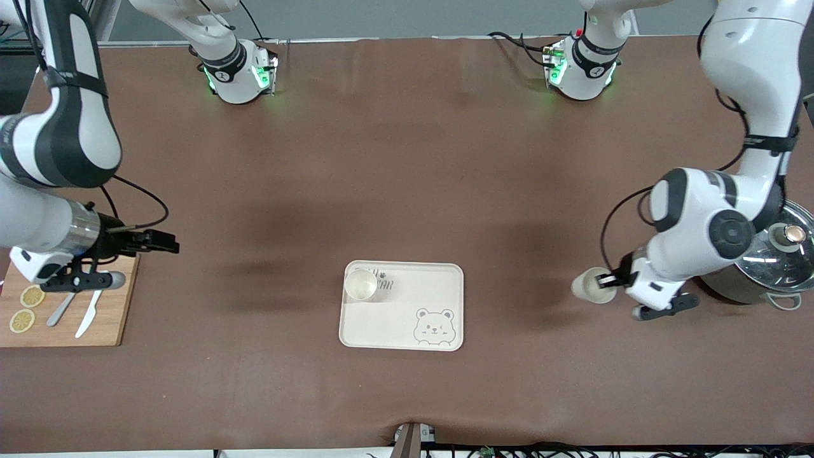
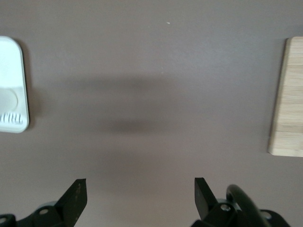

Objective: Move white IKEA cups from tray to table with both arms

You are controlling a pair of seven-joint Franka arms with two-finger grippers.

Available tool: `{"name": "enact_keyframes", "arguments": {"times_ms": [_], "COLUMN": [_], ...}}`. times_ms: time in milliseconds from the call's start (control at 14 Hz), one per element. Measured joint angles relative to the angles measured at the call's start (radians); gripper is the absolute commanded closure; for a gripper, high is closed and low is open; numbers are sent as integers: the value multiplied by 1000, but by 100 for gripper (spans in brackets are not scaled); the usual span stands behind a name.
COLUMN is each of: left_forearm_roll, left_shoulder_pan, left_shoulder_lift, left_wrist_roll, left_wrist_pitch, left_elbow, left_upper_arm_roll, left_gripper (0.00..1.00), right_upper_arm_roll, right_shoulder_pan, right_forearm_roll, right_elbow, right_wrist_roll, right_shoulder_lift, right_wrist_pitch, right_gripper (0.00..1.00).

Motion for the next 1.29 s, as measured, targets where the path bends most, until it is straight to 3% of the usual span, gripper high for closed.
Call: {"name": "enact_keyframes", "arguments": {"times_ms": [357,714,1071,1286], "left_forearm_roll": [0,0,7,9], "left_shoulder_pan": [144,158,157,152], "left_shoulder_lift": [0,-27,-48,-50], "left_wrist_roll": [106,106,106,106], "left_wrist_pitch": [5,105,216,254], "left_elbow": [-93,-196,-258,-258], "left_upper_arm_roll": [-1,-2,-5,-7], "left_gripper": [100,100,100,91], "right_upper_arm_roll": [3,4,8,9], "right_shoulder_pan": [110,153,254,310], "right_forearm_roll": [0,3,3,15], "right_elbow": [23,81,121,135], "right_wrist_roll": [239,357,576,698], "right_shoulder_lift": [84,206,311,349], "right_wrist_pitch": [76,170,362,420], "right_gripper": [0,0,0,0]}}
